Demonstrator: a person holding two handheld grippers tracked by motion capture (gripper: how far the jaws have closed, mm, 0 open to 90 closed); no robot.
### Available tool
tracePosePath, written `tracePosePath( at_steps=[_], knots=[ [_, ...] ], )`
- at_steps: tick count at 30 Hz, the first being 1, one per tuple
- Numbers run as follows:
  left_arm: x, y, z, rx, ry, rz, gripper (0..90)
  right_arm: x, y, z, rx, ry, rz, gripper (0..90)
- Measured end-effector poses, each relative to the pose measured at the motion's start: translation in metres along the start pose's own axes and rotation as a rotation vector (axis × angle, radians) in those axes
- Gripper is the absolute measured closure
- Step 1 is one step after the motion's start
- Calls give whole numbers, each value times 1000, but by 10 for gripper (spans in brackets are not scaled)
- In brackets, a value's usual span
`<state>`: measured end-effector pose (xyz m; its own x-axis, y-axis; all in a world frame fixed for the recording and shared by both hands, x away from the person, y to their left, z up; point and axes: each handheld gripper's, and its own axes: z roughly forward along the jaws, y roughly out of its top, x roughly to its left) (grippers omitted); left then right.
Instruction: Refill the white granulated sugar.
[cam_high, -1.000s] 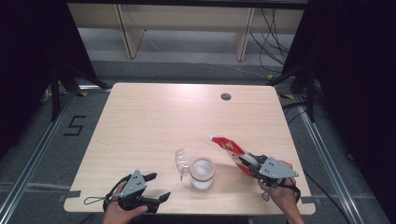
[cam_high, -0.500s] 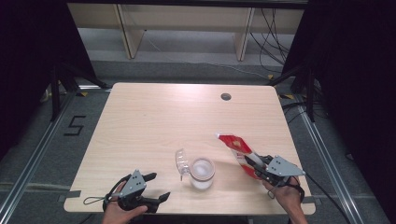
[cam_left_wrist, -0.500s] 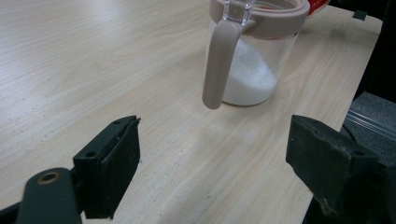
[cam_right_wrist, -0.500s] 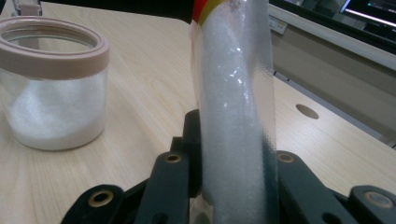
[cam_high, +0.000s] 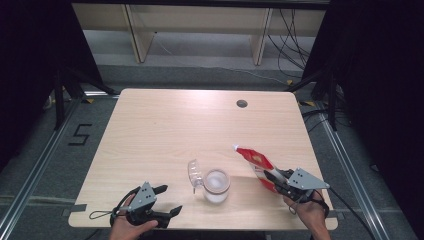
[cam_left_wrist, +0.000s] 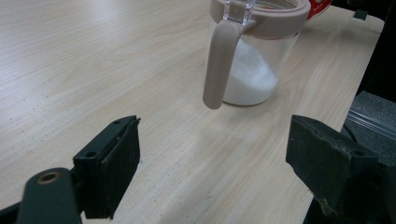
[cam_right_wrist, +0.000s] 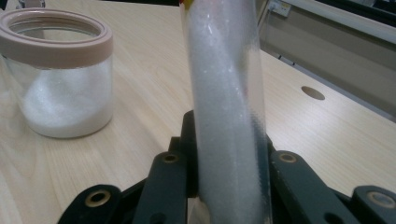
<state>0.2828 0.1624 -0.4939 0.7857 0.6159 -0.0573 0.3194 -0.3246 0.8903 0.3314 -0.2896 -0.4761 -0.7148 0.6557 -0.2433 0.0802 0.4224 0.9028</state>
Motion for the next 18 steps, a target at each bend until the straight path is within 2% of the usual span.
tracePosePath(
  at_steps=[3,4,6,7,8,9,10,13,14,16,17,18],
  knots=[
    [0,0,-1,5,4,2,173,-1,-1,-2,0,-7,18,752],
    [-2,0,0,0,5,-31,172,-1,-1,-2,-8,-19,21,749],
    [-1,0,0,0,5,-30,173,0,-1,-5,10,-10,38,744],
    [-1,0,0,-1,5,-30,173,1,-1,-6,16,-21,53,742],
    [-1,0,-1,6,9,-24,172,0,0,-7,15,-31,49,741],
    [0,1,-1,5,5,1,172,0,-1,-6,14,-28,71,739],
    [0,1,0,5,4,3,173,0,-1,-7,18,-32,81,738],
    [0,0,0,-3,1,-4,173,0,-2,-10,15,-47,119,734],
    [0,0,1,-7,0,-9,172,1,-3,-12,17,-56,156,734],
    [-1,0,1,-11,0,-14,172,-1,-4,-14,13,-52,182,735],
    [-1,0,2,-13,1,-16,173,-1,-5,-16,11,-57,176,734],
    [-1,0,2,-13,0,-12,173,-1,-6,-18,26,-55,196,733]
  ],
)
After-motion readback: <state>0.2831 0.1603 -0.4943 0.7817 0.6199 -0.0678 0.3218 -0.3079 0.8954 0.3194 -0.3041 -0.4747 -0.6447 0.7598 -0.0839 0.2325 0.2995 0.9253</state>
